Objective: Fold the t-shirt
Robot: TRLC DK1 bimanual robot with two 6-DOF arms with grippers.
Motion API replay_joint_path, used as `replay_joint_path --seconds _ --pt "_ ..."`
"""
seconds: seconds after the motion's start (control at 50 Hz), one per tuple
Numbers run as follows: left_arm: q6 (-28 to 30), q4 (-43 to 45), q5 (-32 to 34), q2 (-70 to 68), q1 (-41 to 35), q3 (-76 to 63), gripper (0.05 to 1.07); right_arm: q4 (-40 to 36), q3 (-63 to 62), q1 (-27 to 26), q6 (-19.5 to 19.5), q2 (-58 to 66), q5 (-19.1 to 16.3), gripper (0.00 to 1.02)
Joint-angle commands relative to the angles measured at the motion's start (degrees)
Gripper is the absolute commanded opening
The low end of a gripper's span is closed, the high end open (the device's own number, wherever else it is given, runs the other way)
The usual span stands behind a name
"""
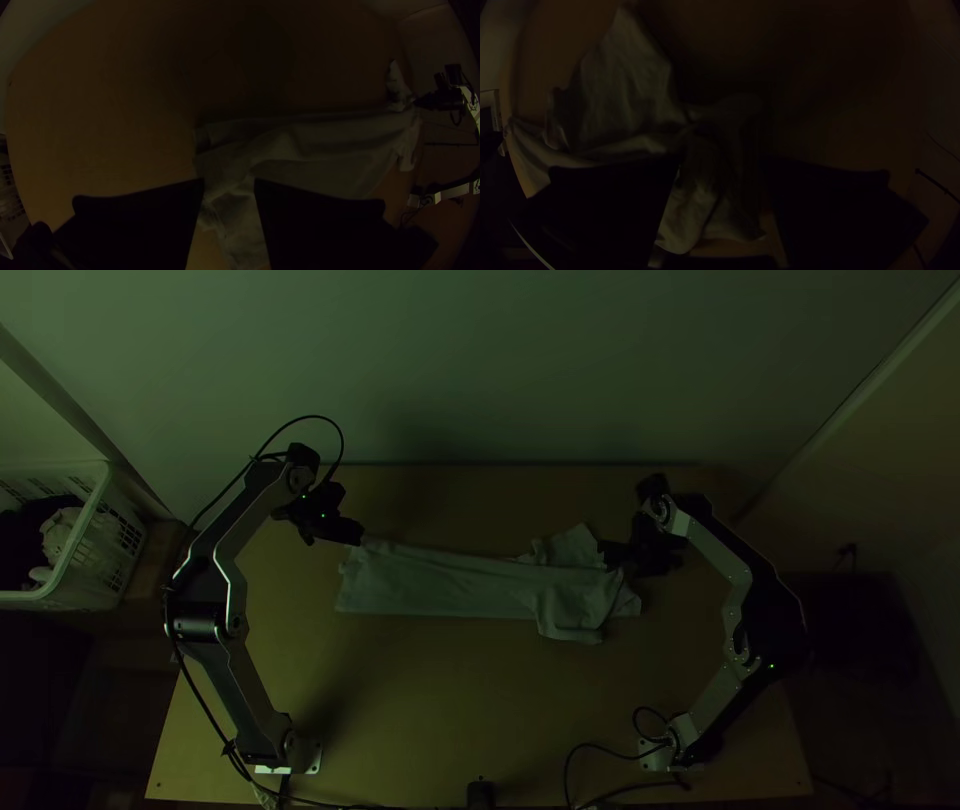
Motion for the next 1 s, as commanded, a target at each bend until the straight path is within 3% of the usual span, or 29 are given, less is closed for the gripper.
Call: replay_joint_path --seconds 0.0,0.34,0.5,0.7,0.78,0.9,0.98 --pt "-0.92 0.10 3.03 -3.77 1.39 -2.34 0.93 -0.01 1.19 -0.48 0.33 -2.96 0.36 0.98" --pt "-0.92 4.85 11.82 -9.92 7.10 -11.31 1.01 -1.06 3.21 0.31 0.59 -9.64 -0.08 0.98" --pt "-0.30 6.43 16.22 -11.59 10.18 -15.70 1.01 -1.77 4.17 0.40 1.12 -11.75 -3.60 0.97" --pt "-0.65 9.68 18.76 -12.56 12.46 -21.41 1.01 -3.35 8.30 0.49 1.91 -13.51 -5.01 0.97" --pt "-0.30 11.00 20.08 -12.56 12.99 -23.52 1.01 -3.70 10.15 0.13 2.44 -14.21 -6.94 0.97" --pt "0.22 12.23 23.07 -11.77 13.43 -25.81 1.00 -4.05 11.38 -0.75 4.64 -15.44 -13.00 0.97" --pt "0.22 14.25 23.51 -11.06 13.43 -27.57 1.00 -4.05 11.73 -0.92 4.90 -16.41 -14.06 0.97"
